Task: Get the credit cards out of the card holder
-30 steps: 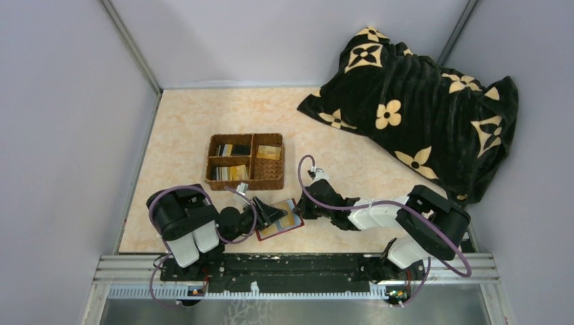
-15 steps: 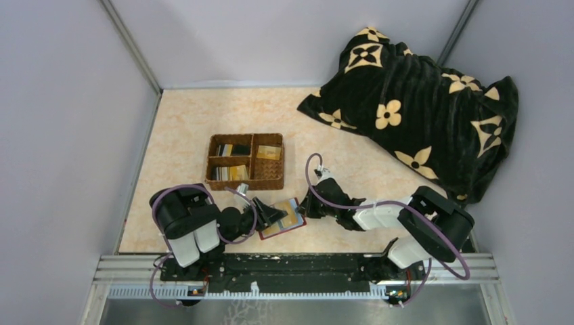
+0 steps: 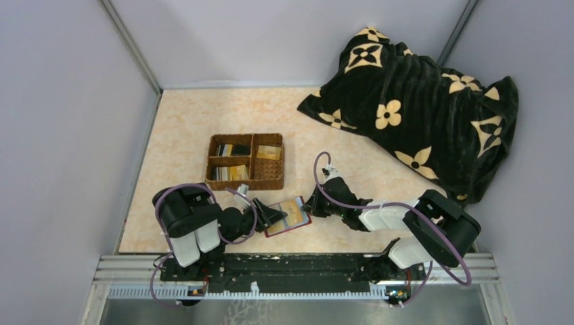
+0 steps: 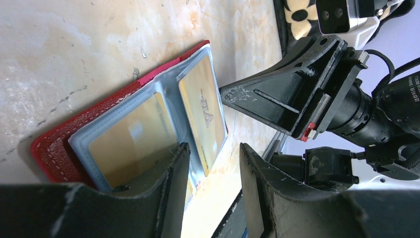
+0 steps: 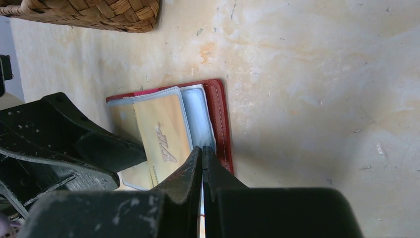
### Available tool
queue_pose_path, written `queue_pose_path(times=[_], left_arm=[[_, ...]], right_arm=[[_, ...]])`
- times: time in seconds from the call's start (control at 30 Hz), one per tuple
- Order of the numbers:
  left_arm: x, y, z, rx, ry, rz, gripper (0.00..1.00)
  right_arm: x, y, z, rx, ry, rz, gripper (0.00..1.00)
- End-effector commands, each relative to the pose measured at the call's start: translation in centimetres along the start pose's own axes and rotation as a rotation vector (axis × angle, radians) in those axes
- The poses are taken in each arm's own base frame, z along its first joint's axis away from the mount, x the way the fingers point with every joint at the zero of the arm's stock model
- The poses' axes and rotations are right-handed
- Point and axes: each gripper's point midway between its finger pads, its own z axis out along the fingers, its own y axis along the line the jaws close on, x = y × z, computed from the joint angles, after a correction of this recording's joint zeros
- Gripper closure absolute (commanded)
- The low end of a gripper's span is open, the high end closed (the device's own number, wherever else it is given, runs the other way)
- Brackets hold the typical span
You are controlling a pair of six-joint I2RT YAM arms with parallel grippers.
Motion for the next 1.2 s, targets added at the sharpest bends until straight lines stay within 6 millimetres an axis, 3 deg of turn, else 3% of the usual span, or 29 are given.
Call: queue_pose_path(times=[0.0,0.37,0.53,0.77,1.17], left_arm=[[-0.1,1.0,-5.1,-0.001,-0.001,0.004,0.52],[0.7,0.0,-1.8,0.046,0.033,0.028,0.52],[-0.2,-0.6,-1.6,0.066,-0.011,0.053,0.54],[0.5,-1.1,-0.7,0.090,0.024,0.044,0.60],[-0.1,-4.4,-1.2,0.209,0.010,0.069,0.64]], right_arm=[[3.3,-6.4,-1.1,0.215,0.101,-0.035,1.00],[3.5,-6.2,-1.0,0.200,0.110,-0.035,1.00],[3.8,-6.5,-1.0,0.201,0.113,-0.029,1.00],[4.0,-6.6,-0.8,0.201,0.120,-0.032,1.00],[4.2,-6.7,-0.5,0.200,0.130,-0.030,1.00]])
